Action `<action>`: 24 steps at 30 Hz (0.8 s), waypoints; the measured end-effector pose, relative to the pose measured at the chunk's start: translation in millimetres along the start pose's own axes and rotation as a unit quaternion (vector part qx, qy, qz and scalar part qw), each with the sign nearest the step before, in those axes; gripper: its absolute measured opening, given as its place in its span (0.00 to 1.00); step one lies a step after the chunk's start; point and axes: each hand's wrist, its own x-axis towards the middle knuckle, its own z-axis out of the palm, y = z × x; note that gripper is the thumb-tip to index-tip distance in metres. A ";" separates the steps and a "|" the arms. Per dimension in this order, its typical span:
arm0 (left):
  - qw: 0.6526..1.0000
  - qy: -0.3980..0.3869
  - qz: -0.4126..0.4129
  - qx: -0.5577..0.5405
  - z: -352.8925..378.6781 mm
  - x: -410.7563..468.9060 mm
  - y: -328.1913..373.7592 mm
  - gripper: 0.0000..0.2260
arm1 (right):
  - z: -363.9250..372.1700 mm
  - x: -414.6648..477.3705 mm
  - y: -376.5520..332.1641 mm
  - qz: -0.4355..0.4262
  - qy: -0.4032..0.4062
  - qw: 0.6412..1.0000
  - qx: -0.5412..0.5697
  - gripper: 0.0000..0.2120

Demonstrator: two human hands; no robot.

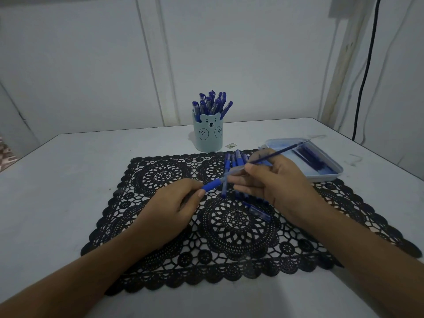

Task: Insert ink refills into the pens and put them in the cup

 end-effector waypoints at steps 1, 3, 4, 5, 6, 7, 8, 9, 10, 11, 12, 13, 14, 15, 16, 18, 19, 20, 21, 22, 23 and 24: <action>1.000 0.002 -0.003 -0.006 -0.1 0.2 0.5 0.07 | -0.1 0.3 0.4 0.003 0.004 1.000 0.006 0.04; 1.000 0.005 -0.011 -0.025 -0.7 0.5 1.8 0.05 | -0.2 0.7 1.8 0.008 0.004 1.000 0.018 0.04; 0.999 0.005 -0.014 -0.030 -1.1 0.3 2.3 0.05 | -0.2 0.8 2.9 0.008 0.001 1.000 0.020 0.04; 0.999 0.006 -0.015 -0.031 -1.3 0.4 2.8 0.05 | -0.1 0.8 3.6 0.008 -0.002 1.000 0.020 0.04; 0.999 0.008 -0.014 -0.031 -1.6 0.4 3.3 0.05 | -0.1 0.8 4.4 0.006 -0.003 1.000 0.021 0.04; 0.999 0.010 -0.012 -0.031 -1.7 0.4 3.4 0.05 | 0.0 0.8 4.6 0.006 -0.004 1.000 0.024 0.04; 0.999 0.012 -0.011 -0.031 -1.8 0.4 3.5 0.05 | -0.5 0.8 4.8 0.007 -0.005 1.000 0.028 0.04; 0.999 0.012 -0.008 -0.030 -1.8 0.2 3.6 0.05 | -0.8 0.9 4.7 0.009 -0.007 0.999 0.033 0.04; 1.000 0.011 -0.006 -0.027 -1.8 -0.1 3.5 0.04 | -1.5 0.7 4.5 0.012 -0.008 0.999 0.037 0.04; 1.000 0.011 -0.003 -0.024 -1.6 -0.2 3.3 0.04 | -2.1 0.7 4.4 0.016 -0.010 0.999 0.040 0.04; 1.000 0.011 -0.001 -0.022 -1.5 -0.4 2.8 0.04 | -2.8 0.6 4.4 0.019 -0.013 0.999 0.042 0.04; 1.000 0.012 0.002 -0.019 -1.3 -0.4 2.3 0.05 | -3.3 0.6 4.4 0.021 -0.016 0.999 0.043 0.04; 1.000 0.015 0.008 -0.015 -1.3 -0.7 1.9 0.07 | -3.8 0.6 4.5 0.021 -0.019 0.999 0.042 0.04; 1.000 0.016 0.013 -0.012 -1.1 -0.6 1.5 0.10 | -4.1 0.5 4.5 0.020 -0.023 0.999 0.040 0.04; 1.000 0.015 0.015 -0.010 -1.1 -0.7 1.6 0.12 | -4.5 0.4 4.5 0.019 -0.027 0.999 0.035 0.04; 1.000 0.011 0.018 -0.008 -1.1 -1.0 1.8 0.12 | -5.0 0.0 4.1 0.015 -0.034 0.999 0.027 0.04; 1.000 0.011 0.021 -0.007 -1.1 -1.3 1.8 0.13 | -5.0 0.0 4.2 0.014 -0.036 0.999 0.026 0.04; 1.000 0.011 0.024 -0.004 -1.2 -1.4 1.8 0.13 | -5.2 -0.3 4.4 0.013 -0.037 0.999 0.027 0.04; 1.000 0.011 0.026 -0.002 -1.3 -1.4 1.9 0.13 | -5.3 -0.3 4.7 0.013 -0.037 0.999 0.028 0.04; 1.000 0.012 0.028 0.001 -1.5 -1.3 2.0 0.13 | -5.3 -0.3 4.9 0.012 -0.037 0.999 0.028 0.04; 0.999 0.013 0.030 0.001 -1.6 -1.2 2.0 0.13 | -5.4 -0.3 5.1 0.012 -0.037 0.999 0.029 0.04; 0.999 0.014 0.031 0.001 -1.7 -1.0 2.2 0.13 | -5.4 -0.2 5.2 0.012 -0.037 0.999 0.029 0.05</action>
